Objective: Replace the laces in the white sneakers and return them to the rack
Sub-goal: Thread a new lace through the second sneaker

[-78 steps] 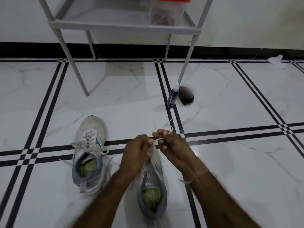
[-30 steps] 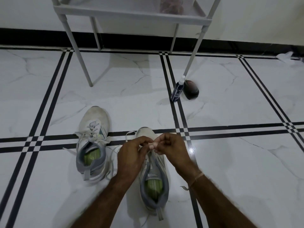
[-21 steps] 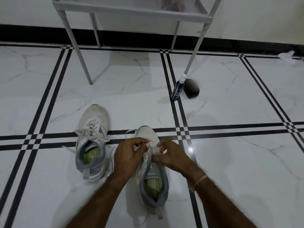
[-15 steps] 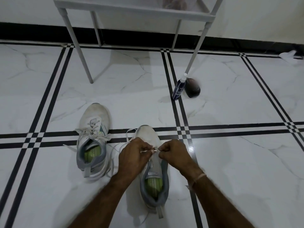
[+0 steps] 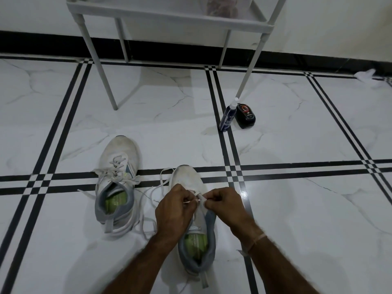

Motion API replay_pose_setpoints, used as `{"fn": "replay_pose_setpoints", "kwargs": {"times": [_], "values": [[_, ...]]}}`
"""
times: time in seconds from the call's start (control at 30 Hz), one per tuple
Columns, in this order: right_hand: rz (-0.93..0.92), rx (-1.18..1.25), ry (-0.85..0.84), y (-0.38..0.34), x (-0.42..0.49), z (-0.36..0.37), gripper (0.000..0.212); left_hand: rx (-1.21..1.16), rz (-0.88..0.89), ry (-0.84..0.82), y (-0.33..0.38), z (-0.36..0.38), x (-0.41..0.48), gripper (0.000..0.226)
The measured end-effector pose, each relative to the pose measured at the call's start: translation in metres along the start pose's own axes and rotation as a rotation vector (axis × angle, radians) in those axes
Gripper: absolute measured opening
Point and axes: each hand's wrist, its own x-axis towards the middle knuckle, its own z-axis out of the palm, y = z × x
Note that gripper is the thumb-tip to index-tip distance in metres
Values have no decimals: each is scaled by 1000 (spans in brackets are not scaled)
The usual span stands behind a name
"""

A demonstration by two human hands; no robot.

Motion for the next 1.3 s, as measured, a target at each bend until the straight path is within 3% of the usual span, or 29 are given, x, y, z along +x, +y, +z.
{"fn": "replay_pose_setpoints", "kwargs": {"times": [0.3,0.47,0.63,0.67,0.77,0.8,0.83,0.9,0.97,1.07,1.13,1.23,1.27,1.3], "values": [[-97,-18,-49,0,0,0,10,12,-42,-14,-2,7,3,13],[-30,301,-129,4,-3,-6,7,41,-93,-77,-3,4,8,28],[-174,154,-37,2,-2,7,13,89,-11,-149,-4,-1,9,13],[-148,293,-1,-4,0,-2,16,103,9,-180,-6,-2,12,11],[-8,1074,140,-27,11,-53,25,113,-5,-215,-12,-9,18,15],[-16,1135,157,-31,15,-69,26,112,-26,-212,-12,-11,19,17],[-91,992,156,-29,19,-77,24,107,-43,-202,-12,-12,19,18],[-260,399,101,-27,18,-67,13,73,-67,-167,-11,-11,19,19],[-323,-17,-41,-10,16,-41,12,41,-79,-129,-8,-10,21,22],[-394,-235,-59,7,15,-12,20,40,-80,-109,-5,-9,22,22],[-327,16,-23,-2,12,-16,12,31,-78,-104,-5,-11,21,20],[-88,911,61,-33,12,-60,21,13,-92,-92,-5,-14,20,16],[-50,1079,110,-38,12,-75,23,11,-102,-85,-6,-15,19,16],[-28,1075,154,-41,13,-85,23,13,-99,-79,-5,-15,19,18]]}}
